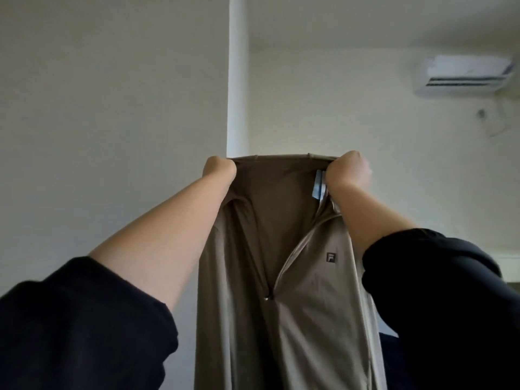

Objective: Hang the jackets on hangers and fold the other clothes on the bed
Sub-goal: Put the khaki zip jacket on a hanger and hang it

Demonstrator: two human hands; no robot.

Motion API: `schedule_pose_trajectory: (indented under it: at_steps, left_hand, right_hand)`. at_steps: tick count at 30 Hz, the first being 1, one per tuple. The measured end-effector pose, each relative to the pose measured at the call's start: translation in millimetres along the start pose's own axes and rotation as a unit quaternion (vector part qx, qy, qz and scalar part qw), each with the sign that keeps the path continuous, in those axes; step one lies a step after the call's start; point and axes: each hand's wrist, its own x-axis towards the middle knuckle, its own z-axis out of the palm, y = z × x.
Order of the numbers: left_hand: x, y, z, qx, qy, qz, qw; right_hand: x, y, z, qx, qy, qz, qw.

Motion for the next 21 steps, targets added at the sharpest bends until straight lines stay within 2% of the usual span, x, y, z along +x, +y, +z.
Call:
schedule_pose_trajectory:
  at_steps: [5,11,15,18,21]
  left_hand:
    - [-19.9,-55.2,70.9,0.022,-0.068,-0.040,0.997]
    - [-46.2,-195.3,182.7,0.043,-0.187,-0.176,0.965]
    - [-73.1,-291.8,239.2,0.071,-0.271,-0.271,0.921]
    - [-89.3,-356.0,268.0,0.083,-0.318,-0.319,0.889]
    - [-94.3,-408.3,292.4,0.079,-0.311,-0.387,0.864]
  right_hand:
    - [4.6,71.8,14.0,-0.040,-0.019,0.041,0.998]
    - [-16.9,219.7,84.8,-0.127,-0.106,0.137,0.977]
    - [-45.8,317.3,140.7,-0.194,-0.206,0.172,0.944]
    - [-67.9,374.9,175.2,-0.268,-0.279,0.182,0.904]
    - [-83.3,420.7,206.4,-0.314,-0.301,0.213,0.875]
